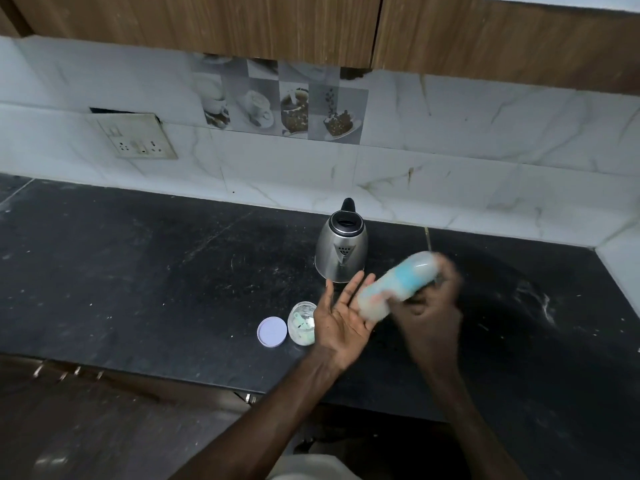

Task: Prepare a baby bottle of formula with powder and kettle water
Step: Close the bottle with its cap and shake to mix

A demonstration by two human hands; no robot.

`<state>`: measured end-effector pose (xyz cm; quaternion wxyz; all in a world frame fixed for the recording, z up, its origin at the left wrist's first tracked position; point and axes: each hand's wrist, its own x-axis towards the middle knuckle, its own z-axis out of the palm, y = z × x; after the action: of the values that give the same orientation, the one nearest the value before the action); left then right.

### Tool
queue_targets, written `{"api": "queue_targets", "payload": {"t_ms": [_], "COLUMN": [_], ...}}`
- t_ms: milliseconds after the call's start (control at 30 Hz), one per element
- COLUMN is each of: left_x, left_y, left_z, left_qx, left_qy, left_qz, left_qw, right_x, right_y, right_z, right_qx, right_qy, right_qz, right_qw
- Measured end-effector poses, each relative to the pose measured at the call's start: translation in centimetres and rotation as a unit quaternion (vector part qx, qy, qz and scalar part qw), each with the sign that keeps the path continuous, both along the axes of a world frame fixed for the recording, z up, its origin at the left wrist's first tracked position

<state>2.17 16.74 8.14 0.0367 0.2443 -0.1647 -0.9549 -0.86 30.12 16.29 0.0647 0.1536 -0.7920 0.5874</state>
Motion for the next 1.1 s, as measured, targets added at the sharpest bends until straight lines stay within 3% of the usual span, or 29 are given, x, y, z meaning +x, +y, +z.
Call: {"api": "queue_targets", "payload": {"t_ms": [67,267,433,500,633,667,767,900,1033,1100], "left_x": [-0.1,0.1,-0.1,-0.4,-1.2,-1.4,-1.7,-1.8,-1.6,-1.6], "left_y": [0.2,-0.3,0.5,0.7,0.7,0.8,1.5,1.6,1.8,1.5], "left_z": [-0.3,-0.2,0.6,0.8,1.2,1.2,1.1,1.1,0.8,0.6], "left_qx": [0.016,0.001,0.016,0.011,-0.023,-0.008,0.031,-0.011,0.022,0.029], "left_qy": [0.001,0.012,0.021,0.017,0.018,0.019,0.017,0.007,0.012,0.023], "left_qz": [0.000,-0.033,-0.042,-0.041,-0.027,-0.019,0.002,-0.003,-0.003,-0.010], "left_qw": [1.000,0.999,0.999,0.999,0.999,1.000,0.999,1.000,1.000,0.999], "right_x": [1.2,0.3,-0.6,-1.2,-0.7,-0.2,1.4,1.4,2.7,2.4], "right_y": [-0.3,1.1,1.3,1.8,1.7,1.1,0.2,0.9,0.2,0.7], "right_z": [-2.1,-2.9,-0.8,0.9,2.5,2.2,0.1,0.4,-1.2,-1.7], "right_qx": [0.096,0.070,0.087,0.068,-0.149,-0.142,-0.001,-0.114,0.011,0.022], "right_qy": [-0.025,-0.069,-0.053,-0.023,0.025,0.015,-0.022,0.003,-0.053,-0.070], "right_qz": [0.089,0.137,0.150,0.102,-0.100,-0.105,-0.008,-0.144,0.019,0.057], "right_qw": [0.991,0.986,0.984,0.992,0.983,0.984,1.000,0.983,0.998,0.996]}}
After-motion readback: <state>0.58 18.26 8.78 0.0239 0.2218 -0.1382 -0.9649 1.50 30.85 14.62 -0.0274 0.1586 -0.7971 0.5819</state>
